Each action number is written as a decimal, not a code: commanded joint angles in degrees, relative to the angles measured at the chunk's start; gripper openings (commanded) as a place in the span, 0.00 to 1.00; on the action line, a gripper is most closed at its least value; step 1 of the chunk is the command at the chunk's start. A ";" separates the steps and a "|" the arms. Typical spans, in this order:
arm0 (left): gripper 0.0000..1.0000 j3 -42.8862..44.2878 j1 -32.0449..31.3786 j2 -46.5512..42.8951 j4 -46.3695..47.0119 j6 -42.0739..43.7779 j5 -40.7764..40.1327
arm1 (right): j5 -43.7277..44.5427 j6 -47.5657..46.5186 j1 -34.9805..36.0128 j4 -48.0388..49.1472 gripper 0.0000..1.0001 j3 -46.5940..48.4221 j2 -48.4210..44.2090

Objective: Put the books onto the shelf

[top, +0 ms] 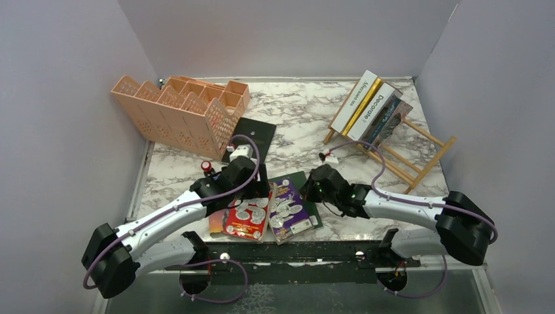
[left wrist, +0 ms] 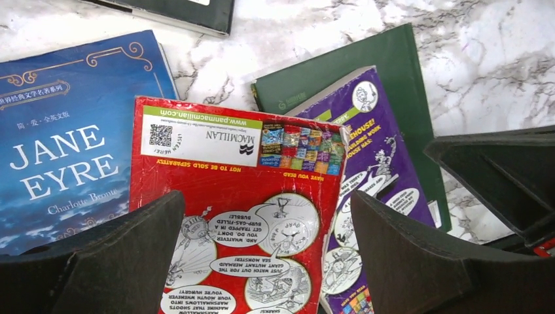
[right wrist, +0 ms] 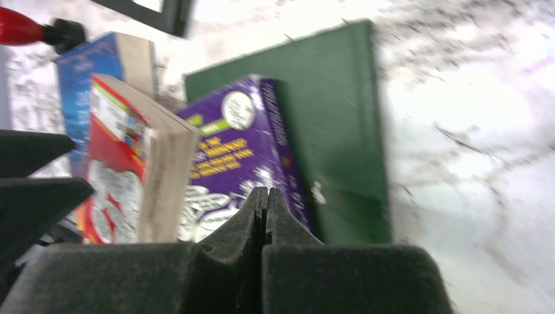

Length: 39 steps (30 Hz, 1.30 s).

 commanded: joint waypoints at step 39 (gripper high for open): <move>0.75 -2.46 0.38 13.86 16.51 -2.80 19.37 | -9.45 2.58 -0.10 -1.06 0.79 -8.92 -6.70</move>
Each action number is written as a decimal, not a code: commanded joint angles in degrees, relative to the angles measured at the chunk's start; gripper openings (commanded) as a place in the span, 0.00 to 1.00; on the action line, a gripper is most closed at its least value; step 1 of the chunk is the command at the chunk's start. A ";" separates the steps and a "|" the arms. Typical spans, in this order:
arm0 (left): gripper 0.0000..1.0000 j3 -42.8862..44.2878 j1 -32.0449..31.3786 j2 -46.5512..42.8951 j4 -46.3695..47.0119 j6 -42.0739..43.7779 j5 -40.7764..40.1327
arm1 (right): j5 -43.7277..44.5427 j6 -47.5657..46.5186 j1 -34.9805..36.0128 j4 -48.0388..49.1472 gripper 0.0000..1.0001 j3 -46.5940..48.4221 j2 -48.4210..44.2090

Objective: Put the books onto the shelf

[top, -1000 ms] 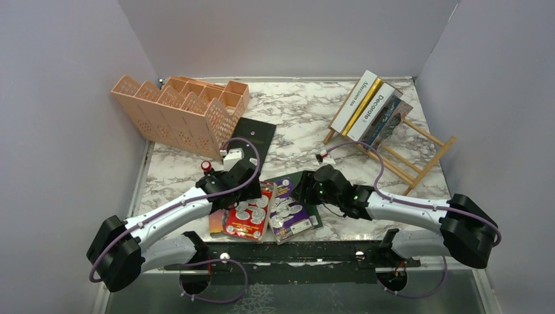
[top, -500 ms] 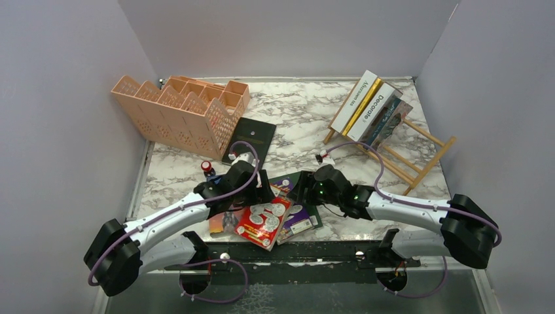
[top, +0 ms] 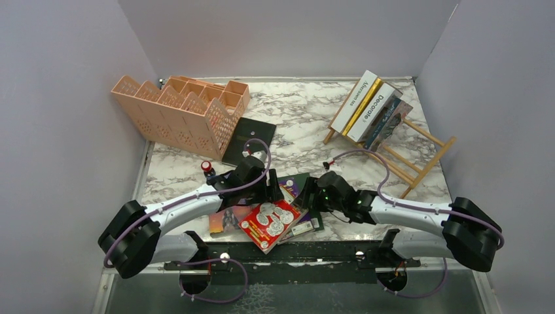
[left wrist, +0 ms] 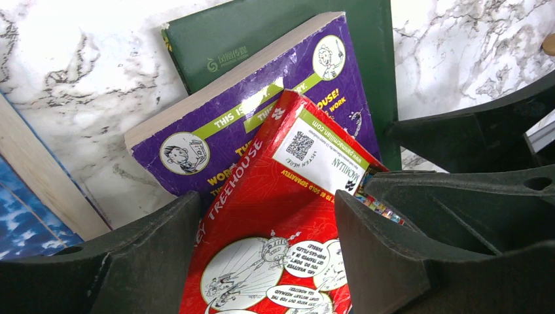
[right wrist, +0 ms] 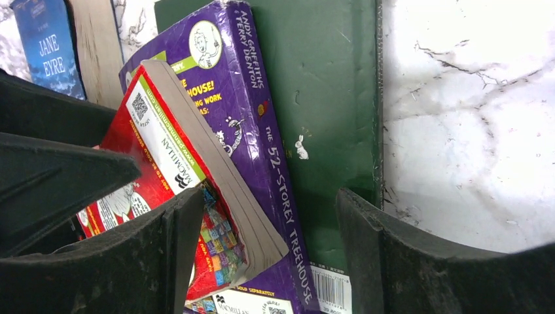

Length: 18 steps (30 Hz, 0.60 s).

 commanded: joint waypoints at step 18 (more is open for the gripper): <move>0.79 2.52 -0.33 2.40 1.31 3.50 -1.98 | -1.70 4.49 -0.05 -5.23 0.39 -5.64 -5.40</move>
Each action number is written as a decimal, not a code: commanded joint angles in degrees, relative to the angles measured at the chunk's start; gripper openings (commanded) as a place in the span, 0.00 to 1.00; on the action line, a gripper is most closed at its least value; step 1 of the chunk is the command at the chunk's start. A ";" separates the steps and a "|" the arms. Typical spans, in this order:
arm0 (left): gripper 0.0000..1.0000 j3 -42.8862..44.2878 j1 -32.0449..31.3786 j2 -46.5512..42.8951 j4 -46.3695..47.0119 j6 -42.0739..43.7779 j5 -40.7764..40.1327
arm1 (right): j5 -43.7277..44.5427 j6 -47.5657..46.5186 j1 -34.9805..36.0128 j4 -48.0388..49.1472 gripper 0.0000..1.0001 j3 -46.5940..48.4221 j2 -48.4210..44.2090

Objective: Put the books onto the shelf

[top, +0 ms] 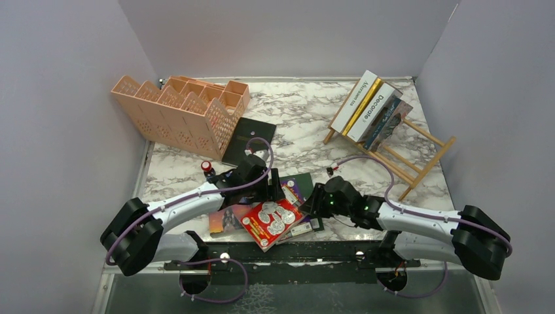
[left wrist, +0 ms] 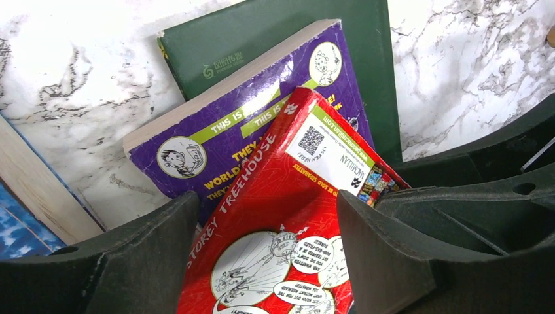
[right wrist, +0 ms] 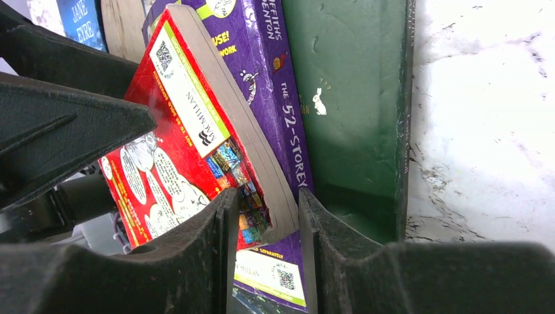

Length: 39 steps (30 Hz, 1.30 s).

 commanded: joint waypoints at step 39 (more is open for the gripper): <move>0.99 23.82 4.35 -12.84 -11.76 0.37 -8.59 | 31.45 -62.13 0.19 -8.55 0.01 36.00 -7.45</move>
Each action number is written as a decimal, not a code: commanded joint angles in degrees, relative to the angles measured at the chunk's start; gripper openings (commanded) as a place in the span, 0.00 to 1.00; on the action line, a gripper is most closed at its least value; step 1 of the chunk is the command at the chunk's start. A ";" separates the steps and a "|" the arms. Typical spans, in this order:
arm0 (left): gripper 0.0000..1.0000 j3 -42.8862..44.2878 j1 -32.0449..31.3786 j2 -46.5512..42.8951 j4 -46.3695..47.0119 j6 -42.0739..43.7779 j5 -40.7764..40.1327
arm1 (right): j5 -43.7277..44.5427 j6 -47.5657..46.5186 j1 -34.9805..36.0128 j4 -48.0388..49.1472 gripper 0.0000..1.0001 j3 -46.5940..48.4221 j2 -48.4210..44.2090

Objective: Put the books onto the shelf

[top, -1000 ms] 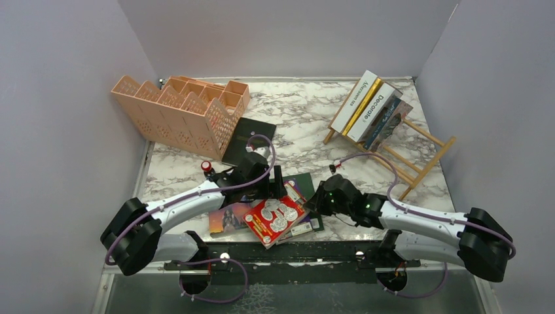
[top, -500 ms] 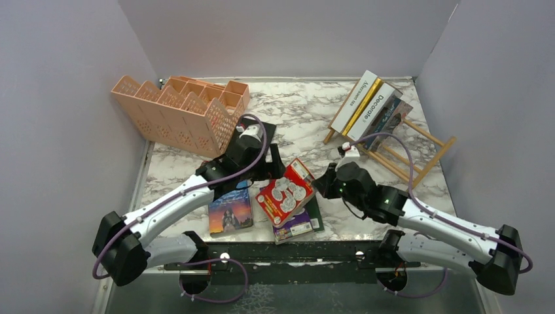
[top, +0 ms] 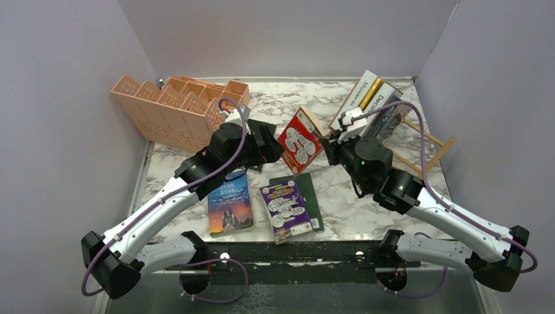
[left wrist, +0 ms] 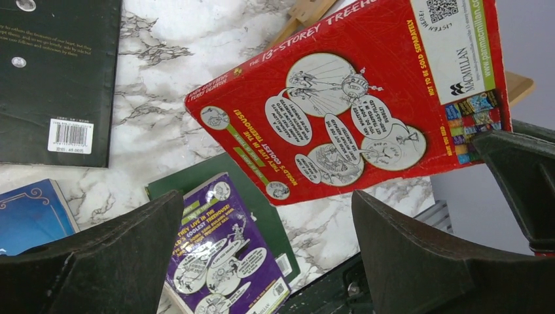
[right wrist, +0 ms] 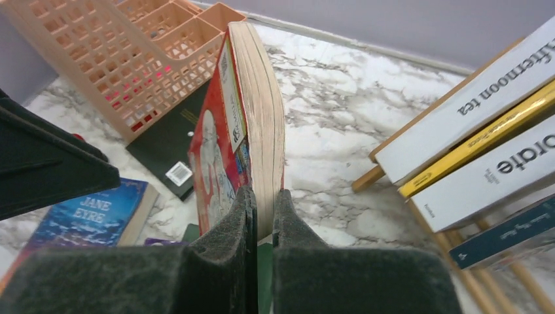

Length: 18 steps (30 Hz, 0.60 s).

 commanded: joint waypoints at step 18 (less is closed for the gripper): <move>0.99 1.63 2.55 1.39 -0.79 -5.86 -4.67 | 6.31 -15.12 5.71 -4.35 0.01 2.13 13.21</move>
